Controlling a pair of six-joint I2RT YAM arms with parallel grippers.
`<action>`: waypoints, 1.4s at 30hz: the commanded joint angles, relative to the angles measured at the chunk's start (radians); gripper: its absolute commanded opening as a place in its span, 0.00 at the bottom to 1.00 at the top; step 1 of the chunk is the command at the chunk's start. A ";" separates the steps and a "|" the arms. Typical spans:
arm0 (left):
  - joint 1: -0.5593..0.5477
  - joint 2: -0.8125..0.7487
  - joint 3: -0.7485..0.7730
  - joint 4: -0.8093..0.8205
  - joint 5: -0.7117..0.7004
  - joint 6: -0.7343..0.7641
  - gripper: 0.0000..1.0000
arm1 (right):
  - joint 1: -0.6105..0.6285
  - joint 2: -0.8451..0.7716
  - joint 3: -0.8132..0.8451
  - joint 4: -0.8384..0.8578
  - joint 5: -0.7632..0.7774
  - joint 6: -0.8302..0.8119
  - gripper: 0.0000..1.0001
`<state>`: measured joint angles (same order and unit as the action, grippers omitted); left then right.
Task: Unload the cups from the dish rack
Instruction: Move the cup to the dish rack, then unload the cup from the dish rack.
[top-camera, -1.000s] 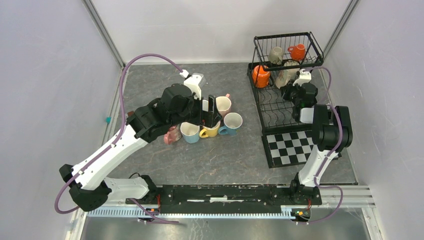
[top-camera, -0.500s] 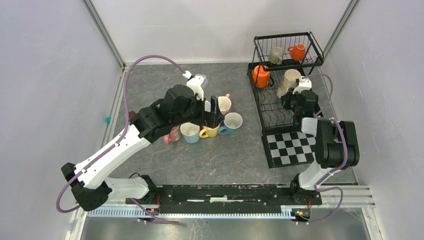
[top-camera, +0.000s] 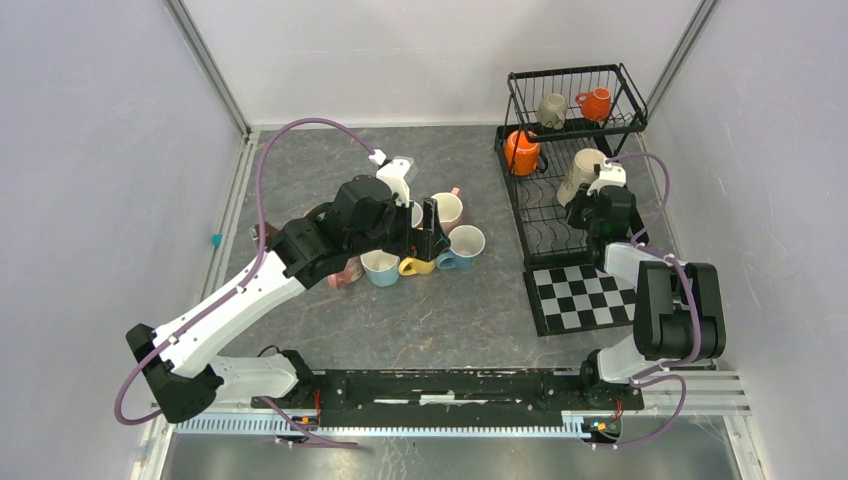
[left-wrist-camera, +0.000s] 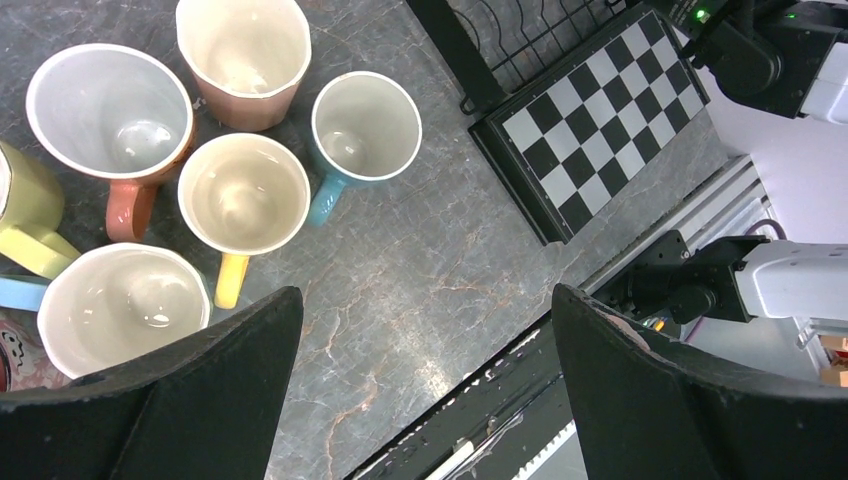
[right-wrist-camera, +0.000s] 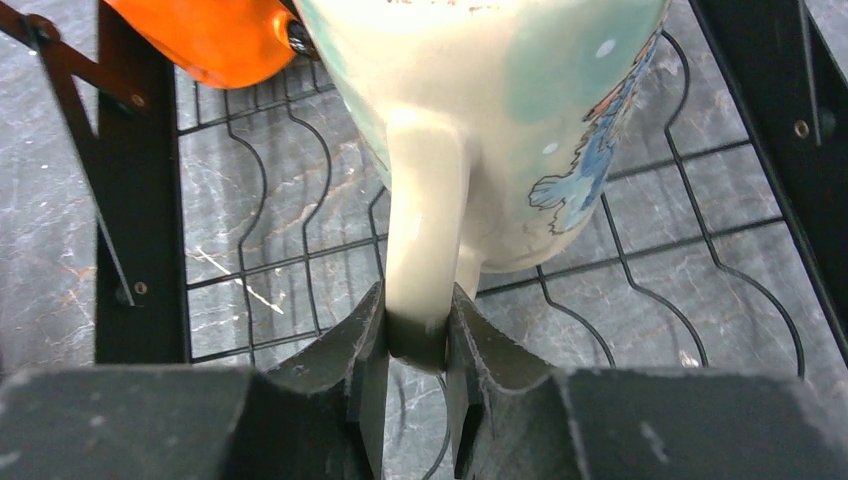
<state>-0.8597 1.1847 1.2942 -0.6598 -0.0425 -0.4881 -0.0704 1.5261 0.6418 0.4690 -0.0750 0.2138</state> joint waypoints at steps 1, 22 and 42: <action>0.004 -0.022 0.008 0.046 0.015 -0.044 1.00 | 0.012 -0.032 -0.001 -0.078 0.113 -0.002 0.29; 0.008 -0.007 0.021 0.037 0.009 -0.033 1.00 | 0.050 0.020 0.034 -0.014 0.241 -0.013 0.51; 0.025 0.006 0.004 0.062 0.018 -0.051 1.00 | 0.063 -0.055 0.046 -0.031 0.261 -0.044 0.00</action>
<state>-0.8433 1.1851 1.2942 -0.6525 -0.0422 -0.4885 -0.0128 1.5688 0.6712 0.3920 0.1722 0.1768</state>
